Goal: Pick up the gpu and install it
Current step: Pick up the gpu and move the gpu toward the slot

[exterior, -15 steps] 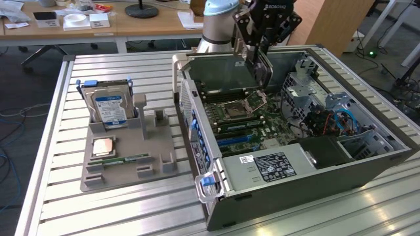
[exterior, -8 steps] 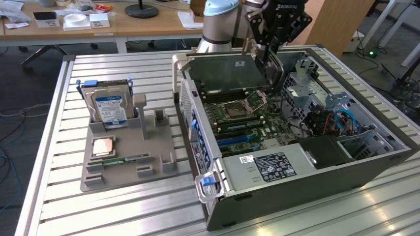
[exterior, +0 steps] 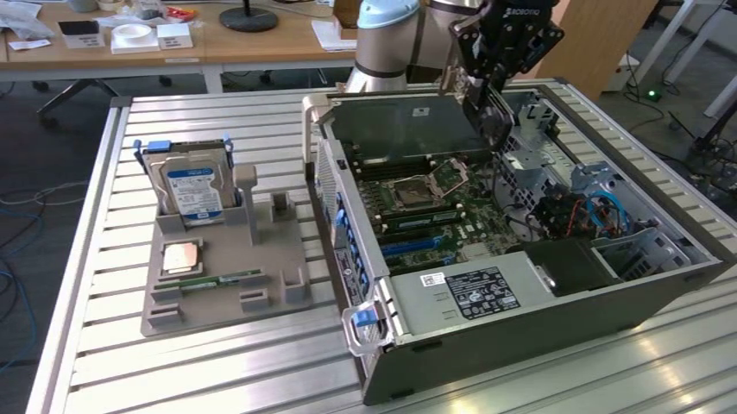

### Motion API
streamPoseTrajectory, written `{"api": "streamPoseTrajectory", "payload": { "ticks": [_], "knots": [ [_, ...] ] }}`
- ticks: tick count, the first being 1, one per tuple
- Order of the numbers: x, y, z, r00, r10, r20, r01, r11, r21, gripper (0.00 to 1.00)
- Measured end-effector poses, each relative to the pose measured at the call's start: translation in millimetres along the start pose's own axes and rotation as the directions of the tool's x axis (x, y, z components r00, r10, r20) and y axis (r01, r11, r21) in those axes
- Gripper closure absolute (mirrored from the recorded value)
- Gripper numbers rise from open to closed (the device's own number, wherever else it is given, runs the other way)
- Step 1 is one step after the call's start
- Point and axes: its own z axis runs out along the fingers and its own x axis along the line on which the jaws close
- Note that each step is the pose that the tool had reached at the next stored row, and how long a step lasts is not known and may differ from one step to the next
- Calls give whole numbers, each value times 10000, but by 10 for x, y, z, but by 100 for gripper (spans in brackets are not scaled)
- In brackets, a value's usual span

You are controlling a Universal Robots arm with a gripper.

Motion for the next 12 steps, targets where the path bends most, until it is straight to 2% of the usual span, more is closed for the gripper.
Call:
{"api": "streamPoseTrajectory", "payload": {
  "ticks": [12],
  "knots": [
    [-308,23,14,10000,0,0,0,10000,0,73]
  ]
}}
